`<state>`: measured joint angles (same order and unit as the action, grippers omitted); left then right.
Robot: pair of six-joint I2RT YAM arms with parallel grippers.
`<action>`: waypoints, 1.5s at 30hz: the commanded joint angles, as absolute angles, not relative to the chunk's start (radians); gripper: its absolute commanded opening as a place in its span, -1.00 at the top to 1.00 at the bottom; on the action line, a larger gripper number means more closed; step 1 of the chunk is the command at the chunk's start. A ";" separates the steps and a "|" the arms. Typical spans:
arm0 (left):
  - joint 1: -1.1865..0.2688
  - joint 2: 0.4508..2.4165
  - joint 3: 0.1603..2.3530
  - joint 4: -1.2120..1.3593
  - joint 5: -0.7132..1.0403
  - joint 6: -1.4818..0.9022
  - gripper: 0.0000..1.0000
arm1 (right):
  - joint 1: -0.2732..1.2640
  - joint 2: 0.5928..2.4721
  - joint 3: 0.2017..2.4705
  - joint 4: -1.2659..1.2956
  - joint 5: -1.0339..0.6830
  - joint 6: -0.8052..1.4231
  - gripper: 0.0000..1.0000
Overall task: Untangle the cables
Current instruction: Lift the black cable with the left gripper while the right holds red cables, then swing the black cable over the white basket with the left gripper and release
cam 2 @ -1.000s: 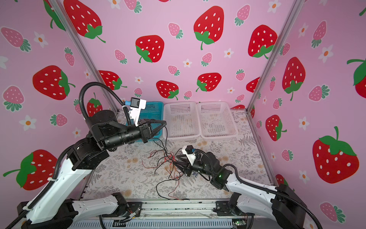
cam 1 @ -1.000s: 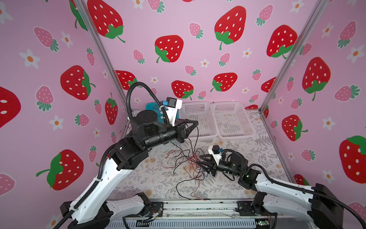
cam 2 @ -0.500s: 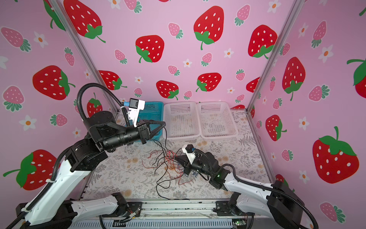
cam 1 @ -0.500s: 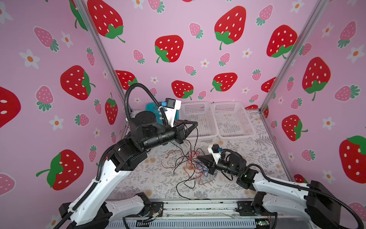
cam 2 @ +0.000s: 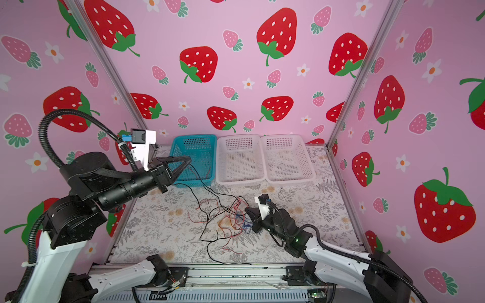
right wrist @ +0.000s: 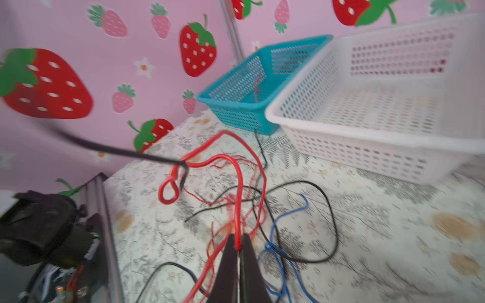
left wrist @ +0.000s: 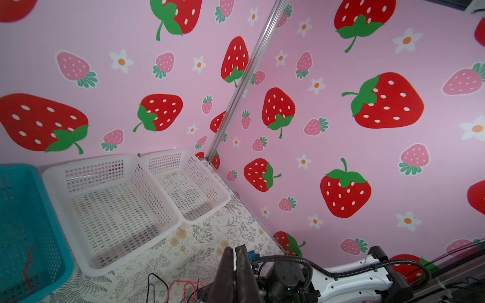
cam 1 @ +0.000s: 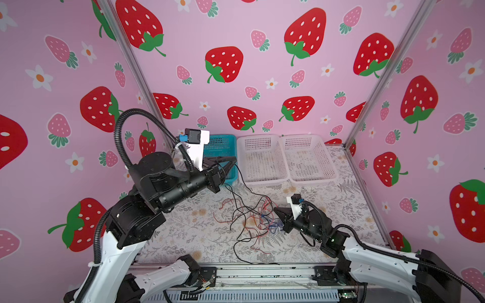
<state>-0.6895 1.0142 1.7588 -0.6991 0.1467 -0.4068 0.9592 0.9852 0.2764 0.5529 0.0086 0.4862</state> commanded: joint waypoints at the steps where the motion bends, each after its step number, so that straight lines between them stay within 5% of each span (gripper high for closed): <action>1: -0.682 1.002 1.882 -0.774 0.050 -0.318 1.00 | 0.878 1.059 0.219 0.450 0.041 0.617 1.00; 17: -0.679 1.158 2.075 -0.874 -0.034 -0.127 1.00 | 0.806 0.939 0.156 0.500 -0.066 0.574 1.00; 35: -0.506 1.647 2.265 -0.525 0.334 -0.234 1.00 | 0.807 0.601 0.053 0.580 -0.165 0.534 1.00; 45: -0.494 1.948 2.403 -0.387 0.363 -0.285 1.00 | 0.808 0.458 0.028 0.573 -0.195 0.531 1.00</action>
